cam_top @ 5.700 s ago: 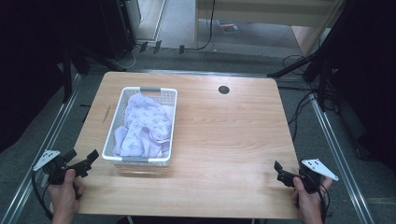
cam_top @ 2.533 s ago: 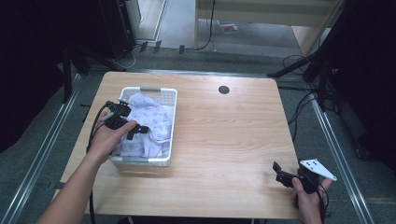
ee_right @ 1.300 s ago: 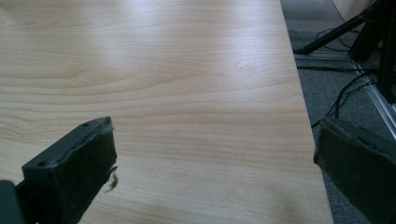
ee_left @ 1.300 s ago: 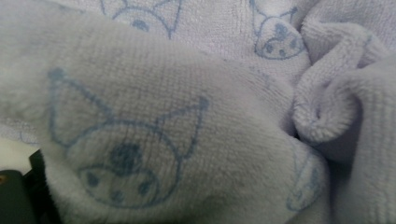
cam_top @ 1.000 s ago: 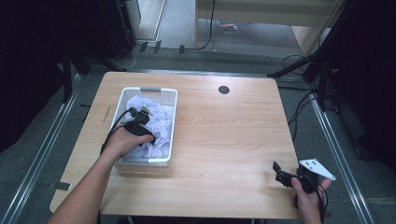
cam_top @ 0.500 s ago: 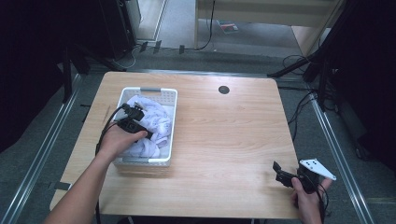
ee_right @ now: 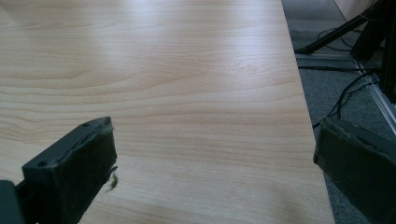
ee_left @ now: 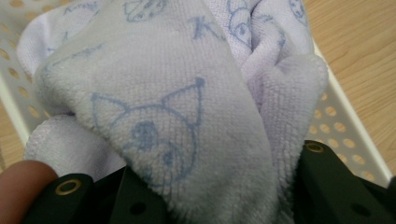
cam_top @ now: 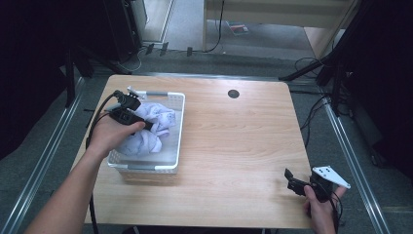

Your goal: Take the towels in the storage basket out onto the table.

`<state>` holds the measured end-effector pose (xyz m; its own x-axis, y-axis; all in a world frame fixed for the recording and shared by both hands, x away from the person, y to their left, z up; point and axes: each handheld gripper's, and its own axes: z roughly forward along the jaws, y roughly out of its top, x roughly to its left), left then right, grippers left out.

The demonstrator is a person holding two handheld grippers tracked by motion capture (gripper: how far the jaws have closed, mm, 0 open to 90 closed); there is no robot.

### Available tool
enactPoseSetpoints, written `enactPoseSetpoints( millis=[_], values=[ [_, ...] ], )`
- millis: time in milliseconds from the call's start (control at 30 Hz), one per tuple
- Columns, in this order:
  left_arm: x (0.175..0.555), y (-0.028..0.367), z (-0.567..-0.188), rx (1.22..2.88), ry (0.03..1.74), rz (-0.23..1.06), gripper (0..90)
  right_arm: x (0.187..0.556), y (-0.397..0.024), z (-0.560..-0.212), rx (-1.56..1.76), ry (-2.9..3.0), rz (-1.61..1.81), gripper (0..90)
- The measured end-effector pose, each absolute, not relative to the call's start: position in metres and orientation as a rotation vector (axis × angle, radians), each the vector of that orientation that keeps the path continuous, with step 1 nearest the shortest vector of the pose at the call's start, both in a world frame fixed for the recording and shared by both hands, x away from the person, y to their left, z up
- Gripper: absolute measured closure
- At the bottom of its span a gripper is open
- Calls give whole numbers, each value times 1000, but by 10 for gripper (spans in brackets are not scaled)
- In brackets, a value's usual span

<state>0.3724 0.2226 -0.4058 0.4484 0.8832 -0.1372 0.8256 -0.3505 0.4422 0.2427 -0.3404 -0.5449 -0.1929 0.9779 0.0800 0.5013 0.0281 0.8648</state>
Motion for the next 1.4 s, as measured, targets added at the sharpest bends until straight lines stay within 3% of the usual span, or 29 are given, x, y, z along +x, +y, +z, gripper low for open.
enactPoseSetpoints(
  millis=[600,1100,1400],
  values=[
    [379,210,-326,2252,1367,259,618,243,-341,-545,1505,1746,1091,0],
    [381,191,-319,2274,1320,251,617,243,-341,-545,1511,1745,1088,0],
    [382,157,-304,2305,1240,263,616,243,-341,-545,1506,1746,1089,0]
  ],
)
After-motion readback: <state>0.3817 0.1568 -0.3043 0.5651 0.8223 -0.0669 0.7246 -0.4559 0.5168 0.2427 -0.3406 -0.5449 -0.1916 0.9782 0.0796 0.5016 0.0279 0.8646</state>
